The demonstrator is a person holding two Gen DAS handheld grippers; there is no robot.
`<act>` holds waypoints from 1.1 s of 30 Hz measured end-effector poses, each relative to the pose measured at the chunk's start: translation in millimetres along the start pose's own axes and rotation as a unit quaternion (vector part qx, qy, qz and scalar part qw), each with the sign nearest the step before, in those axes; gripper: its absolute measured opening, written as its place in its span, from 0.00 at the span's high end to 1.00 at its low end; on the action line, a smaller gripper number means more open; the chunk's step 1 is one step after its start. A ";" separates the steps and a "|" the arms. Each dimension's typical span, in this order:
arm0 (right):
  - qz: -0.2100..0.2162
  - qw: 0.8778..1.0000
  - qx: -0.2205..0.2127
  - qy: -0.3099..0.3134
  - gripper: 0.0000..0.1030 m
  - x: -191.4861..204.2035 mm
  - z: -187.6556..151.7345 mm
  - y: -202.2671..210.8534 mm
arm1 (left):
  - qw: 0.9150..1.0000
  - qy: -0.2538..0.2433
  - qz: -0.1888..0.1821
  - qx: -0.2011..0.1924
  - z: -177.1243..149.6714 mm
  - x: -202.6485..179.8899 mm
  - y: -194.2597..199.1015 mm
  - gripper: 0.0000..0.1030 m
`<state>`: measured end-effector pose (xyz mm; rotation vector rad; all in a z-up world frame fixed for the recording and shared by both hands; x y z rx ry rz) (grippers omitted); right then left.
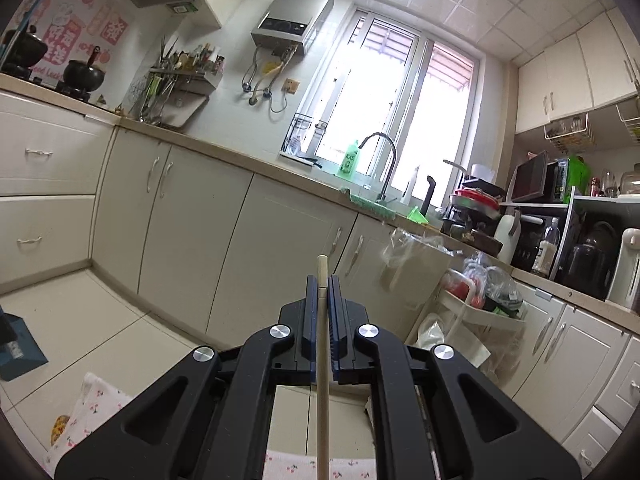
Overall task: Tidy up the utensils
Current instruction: 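Lift the stick with the left tool and carry it over the glass jar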
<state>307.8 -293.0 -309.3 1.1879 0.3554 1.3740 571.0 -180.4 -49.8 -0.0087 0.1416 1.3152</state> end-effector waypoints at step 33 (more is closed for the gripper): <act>0.003 1.000 0.002 -0.008 0.93 0.1 -0.9 0.5 | 0.993 -0.061 -0.026 0.100 -92.4 -10.4 24.5 0.95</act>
Point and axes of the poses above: each gripper's, at about its wrist camera, not at the fingertips, and y roughly against the way its jaws point, x to its left, z to its top, the point moved 10 cm from there along -y, roughly the way its jaws point, and after that the axes turned 15 degrees about -y, right-handed, at the moved point
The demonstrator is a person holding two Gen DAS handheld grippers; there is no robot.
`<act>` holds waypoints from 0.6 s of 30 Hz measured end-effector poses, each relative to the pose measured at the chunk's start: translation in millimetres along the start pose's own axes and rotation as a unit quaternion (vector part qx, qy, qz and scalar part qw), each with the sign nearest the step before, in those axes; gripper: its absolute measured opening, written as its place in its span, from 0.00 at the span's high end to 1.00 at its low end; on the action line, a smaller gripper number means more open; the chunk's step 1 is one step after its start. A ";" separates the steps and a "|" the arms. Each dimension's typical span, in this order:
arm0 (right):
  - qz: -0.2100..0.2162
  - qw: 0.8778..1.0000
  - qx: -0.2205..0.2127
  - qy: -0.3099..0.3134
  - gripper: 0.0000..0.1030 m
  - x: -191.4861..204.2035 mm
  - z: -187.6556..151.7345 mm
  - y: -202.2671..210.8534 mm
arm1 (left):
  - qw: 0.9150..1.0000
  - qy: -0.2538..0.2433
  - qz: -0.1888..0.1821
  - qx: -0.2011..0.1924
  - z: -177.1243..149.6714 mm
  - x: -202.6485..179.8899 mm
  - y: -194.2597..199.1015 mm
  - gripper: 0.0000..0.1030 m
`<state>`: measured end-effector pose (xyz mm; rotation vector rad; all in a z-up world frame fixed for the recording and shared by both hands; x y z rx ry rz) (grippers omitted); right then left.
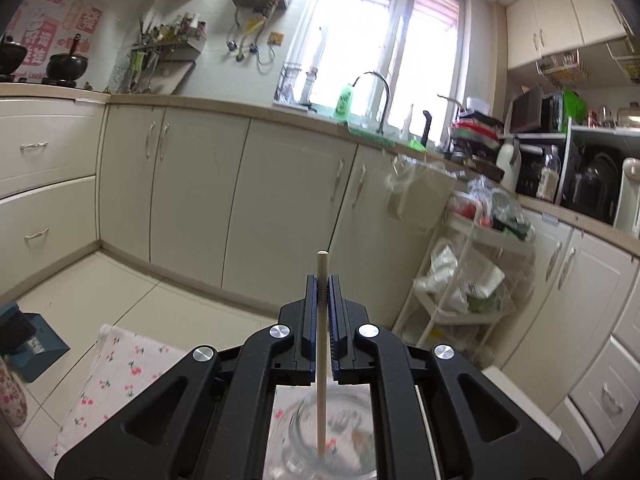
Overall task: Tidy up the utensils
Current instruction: 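Lift the stick with the left tool and carry it over the glass jar, then open the left tool to drop the stick into the jar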
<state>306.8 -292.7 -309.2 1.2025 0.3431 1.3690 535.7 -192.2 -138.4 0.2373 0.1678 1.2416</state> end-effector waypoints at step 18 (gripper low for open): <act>0.122 0.985 -0.110 -0.047 0.94 60.1 73.0 68.2 | 0.997 0.034 -0.004 0.068 -65.9 51.8 57.4 0.55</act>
Point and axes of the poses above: each gripper's, at about its wrist camera, not at the fingertips, and y roughly against the way its jaws point, x to its left, z to its top, the point moved 10 cm from there along -y, roughly the way its jaws point, and after that the axes turned 15 degrees about -y, right-handed, at the moved point
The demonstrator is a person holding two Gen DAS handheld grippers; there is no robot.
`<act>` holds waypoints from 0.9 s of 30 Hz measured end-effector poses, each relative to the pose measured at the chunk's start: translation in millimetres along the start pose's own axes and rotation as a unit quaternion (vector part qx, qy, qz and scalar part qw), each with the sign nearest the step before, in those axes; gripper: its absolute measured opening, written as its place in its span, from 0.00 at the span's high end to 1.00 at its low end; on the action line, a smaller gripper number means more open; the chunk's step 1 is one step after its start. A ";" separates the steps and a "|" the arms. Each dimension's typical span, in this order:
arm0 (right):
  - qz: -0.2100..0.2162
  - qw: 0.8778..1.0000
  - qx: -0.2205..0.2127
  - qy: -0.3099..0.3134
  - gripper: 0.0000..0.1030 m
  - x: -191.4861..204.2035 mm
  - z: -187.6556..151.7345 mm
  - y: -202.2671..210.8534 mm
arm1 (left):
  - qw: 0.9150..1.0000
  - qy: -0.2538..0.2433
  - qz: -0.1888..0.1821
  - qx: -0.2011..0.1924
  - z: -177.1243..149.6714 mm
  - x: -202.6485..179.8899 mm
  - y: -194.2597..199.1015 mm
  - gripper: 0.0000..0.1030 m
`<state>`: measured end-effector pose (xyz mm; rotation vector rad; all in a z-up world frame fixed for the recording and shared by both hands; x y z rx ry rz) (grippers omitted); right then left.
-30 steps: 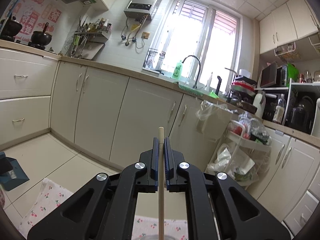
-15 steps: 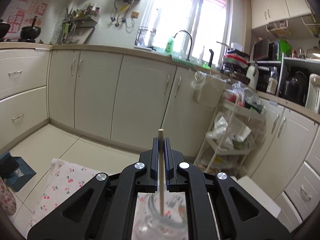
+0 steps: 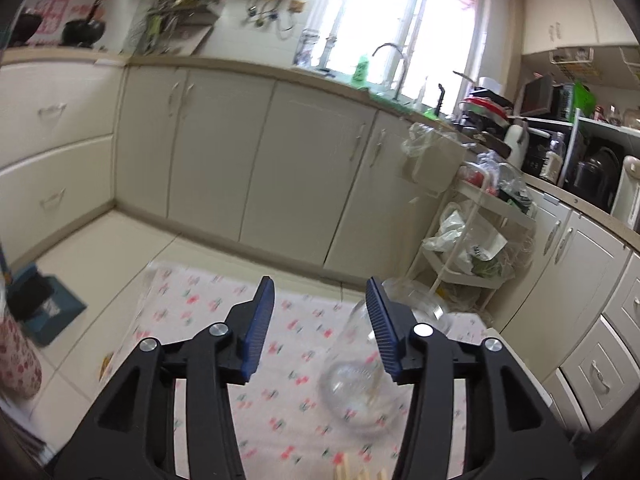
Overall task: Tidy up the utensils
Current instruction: 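Open the left tool to drop the stick into the jar, then carry the right tool's stick over the jar and open to drop it in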
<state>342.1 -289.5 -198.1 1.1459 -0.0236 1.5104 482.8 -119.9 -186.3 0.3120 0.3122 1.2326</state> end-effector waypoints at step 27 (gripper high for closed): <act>-0.035 0.975 -0.208 0.061 0.94 66.4 148.6 -106.4 | 0.997 0.073 0.006 0.014 -36.4 33.7 -3.6 0.46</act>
Point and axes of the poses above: each gripper's, at about its wrist camera, not at the fingertips, and y roughly against the way its jaws point, x to its left, z to its top, the point moved 10 cm from there along -y, roughly the way its jaws point, and after that the axes turned 15 degrees about -y, right-handed, at the moved point
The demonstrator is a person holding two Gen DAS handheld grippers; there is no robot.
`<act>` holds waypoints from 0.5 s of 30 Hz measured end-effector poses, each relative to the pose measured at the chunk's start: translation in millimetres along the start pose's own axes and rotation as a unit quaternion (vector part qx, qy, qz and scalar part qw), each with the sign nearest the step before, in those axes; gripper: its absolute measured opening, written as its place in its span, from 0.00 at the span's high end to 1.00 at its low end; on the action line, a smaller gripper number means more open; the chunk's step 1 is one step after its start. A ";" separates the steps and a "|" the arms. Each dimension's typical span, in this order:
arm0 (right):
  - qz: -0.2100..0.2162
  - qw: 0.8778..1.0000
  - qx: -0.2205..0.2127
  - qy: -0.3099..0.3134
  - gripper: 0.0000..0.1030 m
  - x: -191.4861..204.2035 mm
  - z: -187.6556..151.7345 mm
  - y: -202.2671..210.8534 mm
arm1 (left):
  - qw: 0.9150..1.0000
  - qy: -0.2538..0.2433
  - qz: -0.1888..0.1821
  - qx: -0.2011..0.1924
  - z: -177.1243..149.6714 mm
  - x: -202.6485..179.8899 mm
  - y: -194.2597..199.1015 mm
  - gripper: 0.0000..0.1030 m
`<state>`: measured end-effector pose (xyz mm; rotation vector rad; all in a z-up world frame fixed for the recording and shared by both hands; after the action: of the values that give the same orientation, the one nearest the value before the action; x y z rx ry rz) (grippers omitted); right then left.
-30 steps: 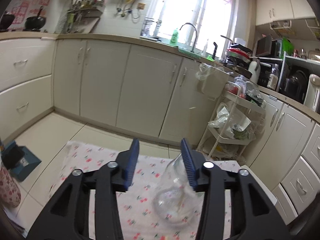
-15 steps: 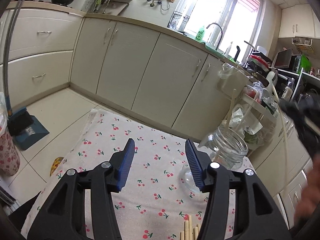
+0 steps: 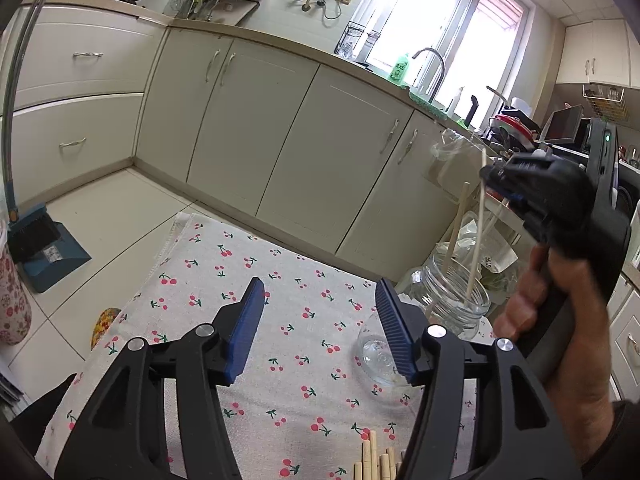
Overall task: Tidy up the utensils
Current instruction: 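Carry the right tool's stick over the jar and open to drop it in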
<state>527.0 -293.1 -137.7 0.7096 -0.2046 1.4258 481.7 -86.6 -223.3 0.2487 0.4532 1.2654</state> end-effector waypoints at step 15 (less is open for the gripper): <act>0.000 0.995 0.077 0.065 0.94 -10.5 -65.7 39.6 | 1.000 -0.007 0.023 0.011 -4.7 4.3 -4.8 0.42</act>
<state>469.5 -265.9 -181.8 0.7394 0.0066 1.4934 484.6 -84.2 -230.3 0.2871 0.4526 1.3037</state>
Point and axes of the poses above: each gripper's, at about its wrist camera, not at the fingertips, and y roughly against the way its jaws point, x to its left, z to its top, the point moved 10 cm from there along -y, roughly the way its jaws point, and after that the axes turned 15 degrees about -y, right-handed, at the moved point
